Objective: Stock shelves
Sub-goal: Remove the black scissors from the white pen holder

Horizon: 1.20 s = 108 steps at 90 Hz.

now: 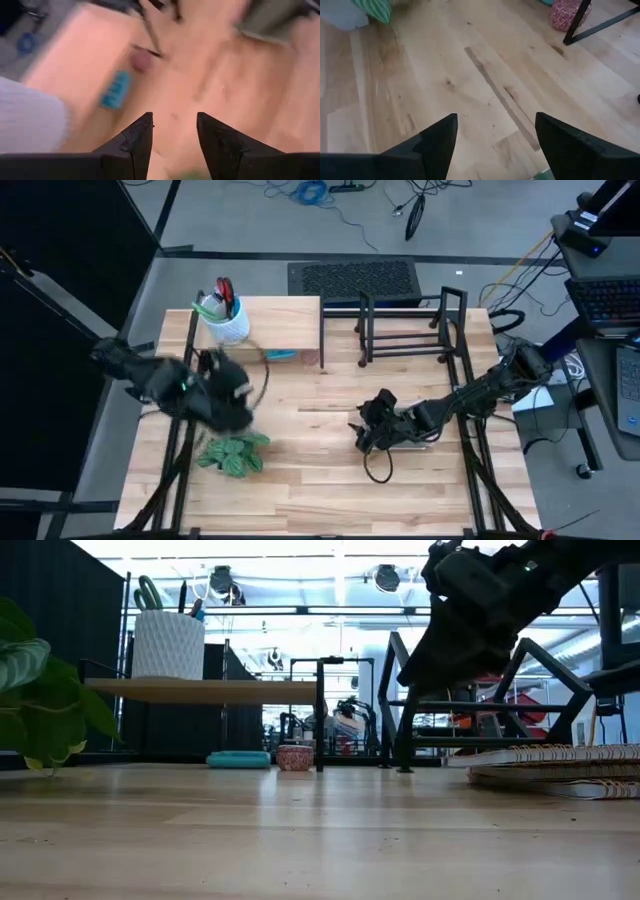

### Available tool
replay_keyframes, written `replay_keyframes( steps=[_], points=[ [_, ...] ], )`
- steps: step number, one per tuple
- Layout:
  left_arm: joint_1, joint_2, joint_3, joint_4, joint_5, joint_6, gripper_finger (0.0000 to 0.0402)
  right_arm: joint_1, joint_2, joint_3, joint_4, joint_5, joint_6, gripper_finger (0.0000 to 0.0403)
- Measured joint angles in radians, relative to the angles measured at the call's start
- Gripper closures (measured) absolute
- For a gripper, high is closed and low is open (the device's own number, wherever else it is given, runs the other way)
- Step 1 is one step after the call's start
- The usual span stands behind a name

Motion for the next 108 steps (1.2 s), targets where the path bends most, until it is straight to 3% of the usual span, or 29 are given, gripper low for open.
replay_keyframes(
  steps=[19, 31, 44, 56, 77, 91, 108],
  points=[
    [0.314, -0.041, 0.097, 0.003, -0.015, 0.322, 0.0261, -0.033, 0.014, 0.000, -0.002, 0.004, -0.056, 0.0151],
    [0.467, -0.040, 0.140, 0.003, 0.036, 0.582, 0.0261, -0.063, 0.013, 0.000, 0.000, 0.005, -0.107, 0.0151],
    [0.570, -0.039, 0.146, -0.001, 0.207, 0.909, 0.0261, -0.085, 0.013, 0.000, -0.002, 0.005, -0.122, 0.0151],
    [0.593, -0.040, 0.145, 0.000, 0.181, 1.090, 0.0261, -0.087, 0.013, 0.000, -0.001, 0.004, -0.122, 0.0151],
    [0.608, -0.057, 0.145, 0.000, 0.102, 1.120, 0.0261, -0.080, 0.013, 0.000, -0.002, 0.003, -0.070, 0.0151],
    [0.646, -0.082, 0.145, 0.001, 0.053, 1.053, 0.0261, -0.076, 0.013, 0.000, -0.007, 0.003, -0.089, 0.0151],
    [0.721, -0.118, 0.143, 0.002, 0.061, 0.976, 0.0261, -0.076, 0.016, 0.000, -0.010, 0.004, -0.100, 0.0151]
  ],
)
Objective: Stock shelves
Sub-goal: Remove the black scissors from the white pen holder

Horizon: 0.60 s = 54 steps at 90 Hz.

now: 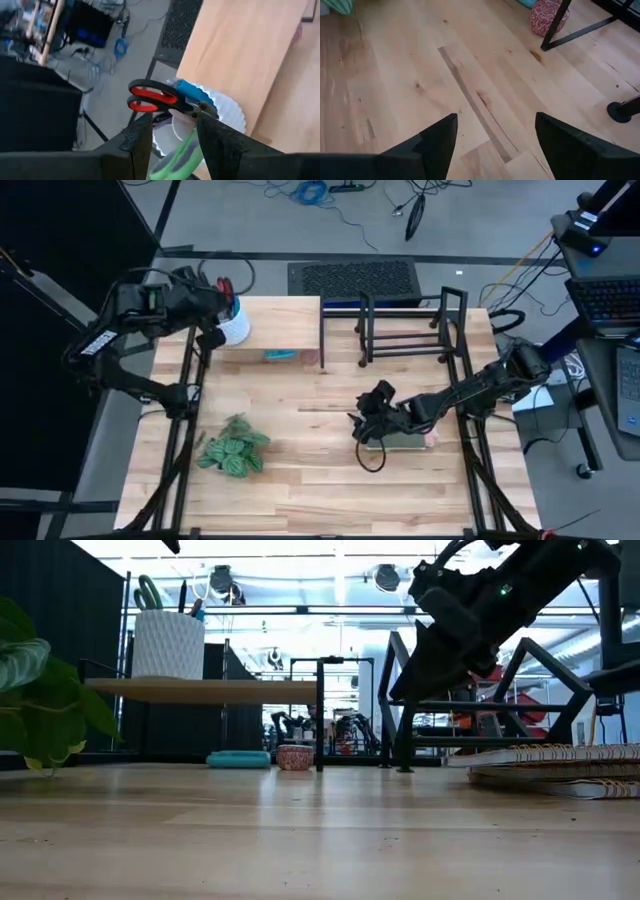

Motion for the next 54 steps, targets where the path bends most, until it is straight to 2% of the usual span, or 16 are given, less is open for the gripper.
replay_keyframes(
  steps=[11, 31, 54],
  points=[
    [0.047, -0.051, 0.000, -0.001, 0.020, -0.057, 0.0261, -0.001, 0.016, 0.000, 0.007, 0.000, -0.002, 0.0151],
    [0.063, -0.106, 0.000, -0.002, 0.030, -0.196, 0.0261, -0.008, 0.045, 0.000, 0.003, -0.006, 0.016, 0.0151],
    [0.062, -0.110, 0.000, -0.001, 0.093, -0.220, 0.0261, -0.008, 0.045, -0.001, 0.017, 0.002, 0.013, 0.0151]
  ],
)
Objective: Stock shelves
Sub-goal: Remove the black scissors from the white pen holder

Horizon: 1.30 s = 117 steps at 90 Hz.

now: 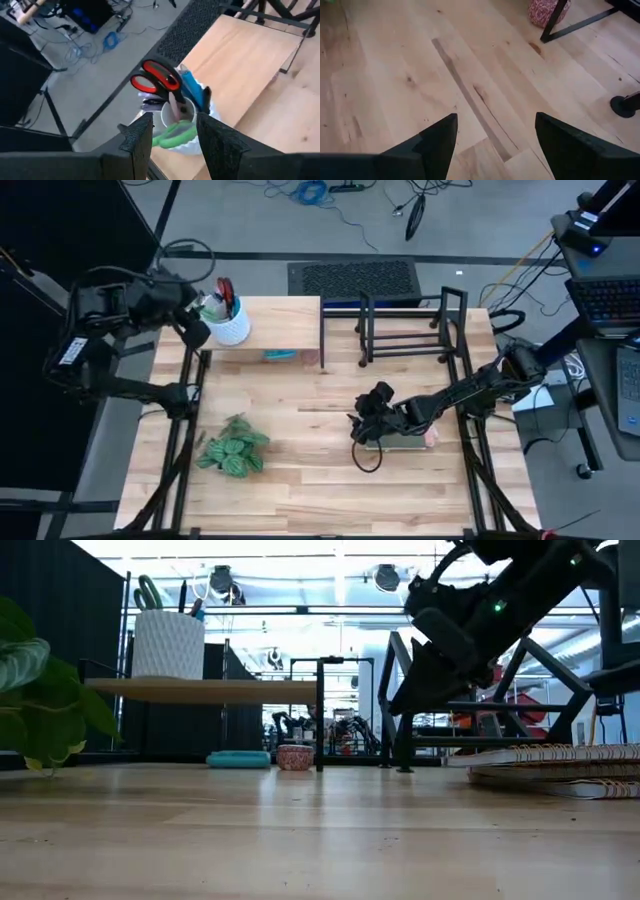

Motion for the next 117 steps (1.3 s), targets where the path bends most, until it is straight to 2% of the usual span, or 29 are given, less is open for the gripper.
replay_keyframes(
  steps=[23, 36, 42, 55, 65, 79, 87, 96, 100, 106, 117],
  points=[
    [0.000, 0.001, 0.000, 0.000, 0.000, 0.047, 0.0261, 0.000, 0.000, 0.000, 0.006, 0.001, -0.016, 0.0151],
    [-0.001, 0.026, 0.000, 0.000, -0.001, 0.060, 0.0261, 0.000, 0.000, 0.000, 0.064, 0.002, -0.078, 0.0151],
    [0.000, 0.035, 0.000, 0.000, 0.004, 0.122, 0.0261, 0.000, 0.000, 0.000, 0.095, 0.003, -0.117, 0.0151],
    [-0.002, 0.071, 0.000, -0.001, 0.081, 0.330, 0.0261, -0.008, 0.000, 0.000, 0.112, 0.002, -0.157, 0.0151],
    [0.000, 0.111, 0.000, 0.000, 0.067, 0.421, 0.0261, -0.021, 0.000, 0.000, 0.111, 0.004, -0.144, 0.0151],
    [-0.001, 0.149, 0.000, 0.000, 0.024, 0.472, 0.0261, -0.019, 0.000, 0.000, 0.111, 0.003, -0.109, 0.0151],
    [-0.001, 0.162, 0.000, 0.000, -0.028, 0.418, 0.0261, -0.020, 0.000, 0.000, 0.111, 0.004, -0.103, 0.0151],
    [0.007, 0.201, 0.000, 0.020, -0.203, 0.245, 0.0261, -0.025, 0.000, 0.000, 0.111, 0.029, -0.119, 0.0151],
    [0.024, 0.218, 0.000, 0.043, -0.244, 0.180, 0.0261, -0.026, 0.000, 0.000, 0.112, 0.044, -0.120, 0.0151],
    [0.057, 0.236, -0.001, 0.090, -0.222, 0.123, 0.0261, -0.034, 0.000, 0.000, 0.112, 0.053, -0.119, 0.0151],
    [0.137, 0.242, -0.001, 0.205, -0.072, 0.053, 0.0261, -0.041, 0.000, 0.000, 0.112, 0.055, -0.105, 0.0151]
  ],
)
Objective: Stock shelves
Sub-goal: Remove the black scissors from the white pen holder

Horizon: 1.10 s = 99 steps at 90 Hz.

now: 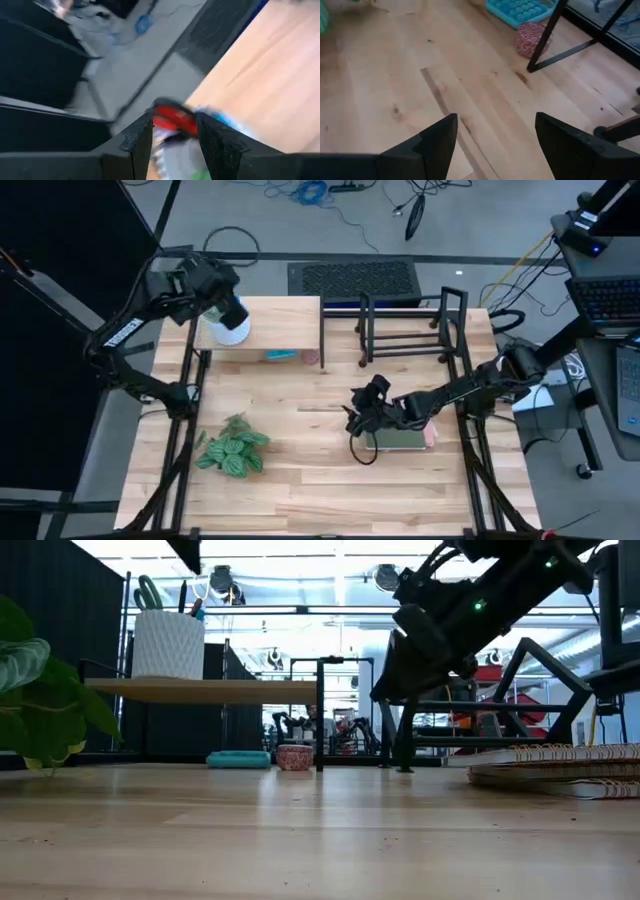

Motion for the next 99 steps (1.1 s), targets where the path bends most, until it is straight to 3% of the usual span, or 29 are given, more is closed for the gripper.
replay_keyframes(
  steps=[11, 27, 45, 99],
  points=[
    [0.090, 0.001, 0.000, 0.078, 0.119, -0.111, 0.0261, 0.006, 0.000, 0.000, 0.000, -0.004, 0.012, 0.0151],
    [0.171, 0.004, 0.000, 0.019, 0.127, -0.264, 0.0261, 0.013, 0.000, 0.000, 0.000, -0.006, 0.012, 0.0151],
    [0.164, 0.054, -0.005, -0.030, 0.125, -0.367, 0.0261, 0.013, 0.000, 0.000, -0.001, -0.006, 0.011, 0.0151],
    [0.139, 0.129, -0.011, -0.037, 0.102, -0.426, 0.0261, 0.017, 0.000, 0.000, -0.010, -0.010, 0.008, 0.0151]
  ],
)
